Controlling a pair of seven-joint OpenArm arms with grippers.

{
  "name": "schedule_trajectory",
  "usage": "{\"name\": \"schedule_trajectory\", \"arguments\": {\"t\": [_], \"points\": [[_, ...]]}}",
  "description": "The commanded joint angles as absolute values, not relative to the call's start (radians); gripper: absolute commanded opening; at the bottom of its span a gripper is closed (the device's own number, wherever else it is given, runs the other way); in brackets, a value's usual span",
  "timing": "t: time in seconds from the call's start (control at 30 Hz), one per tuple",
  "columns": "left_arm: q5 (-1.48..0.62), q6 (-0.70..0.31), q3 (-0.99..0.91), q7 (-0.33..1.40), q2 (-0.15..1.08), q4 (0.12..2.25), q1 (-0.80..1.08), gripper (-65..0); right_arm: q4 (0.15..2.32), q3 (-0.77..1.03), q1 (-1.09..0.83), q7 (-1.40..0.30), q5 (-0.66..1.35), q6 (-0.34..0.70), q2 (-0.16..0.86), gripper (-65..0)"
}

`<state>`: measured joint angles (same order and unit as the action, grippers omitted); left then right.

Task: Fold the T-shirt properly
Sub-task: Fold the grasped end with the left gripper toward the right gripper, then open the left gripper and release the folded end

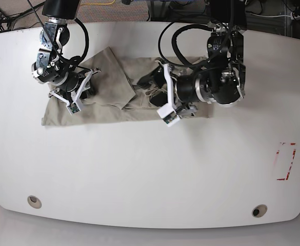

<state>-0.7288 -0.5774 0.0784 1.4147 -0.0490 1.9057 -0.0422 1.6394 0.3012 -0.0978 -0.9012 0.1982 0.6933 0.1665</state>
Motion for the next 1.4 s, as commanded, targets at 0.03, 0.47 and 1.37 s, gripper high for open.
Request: {"name": "schedule_trajectory", "arguments": {"t": [0.03, 0.47, 1.37], "points": [[-0.746, -0.579, -0.048, 1.396, -0.047, 1.920, -0.070, -29.7, 1.653, 0.305, -0.084, -0.889, 0.216, 0.698, 0.179, -48.5], [-0.708, -0.538, -0.205, 1.340, -0.005, 1.779, -0.097, -29.9, 1.653, 0.305, -0.084, -0.889, 0.216, 0.698, 0.177, -48.5], [-0.843, -0.608, 0.255, 1.396, 0.031, 1.650, -0.101, -30.0, 1.643, 0.259, -0.062, -0.889, 0.213, 0.698, 0.177, -48.8]]}}
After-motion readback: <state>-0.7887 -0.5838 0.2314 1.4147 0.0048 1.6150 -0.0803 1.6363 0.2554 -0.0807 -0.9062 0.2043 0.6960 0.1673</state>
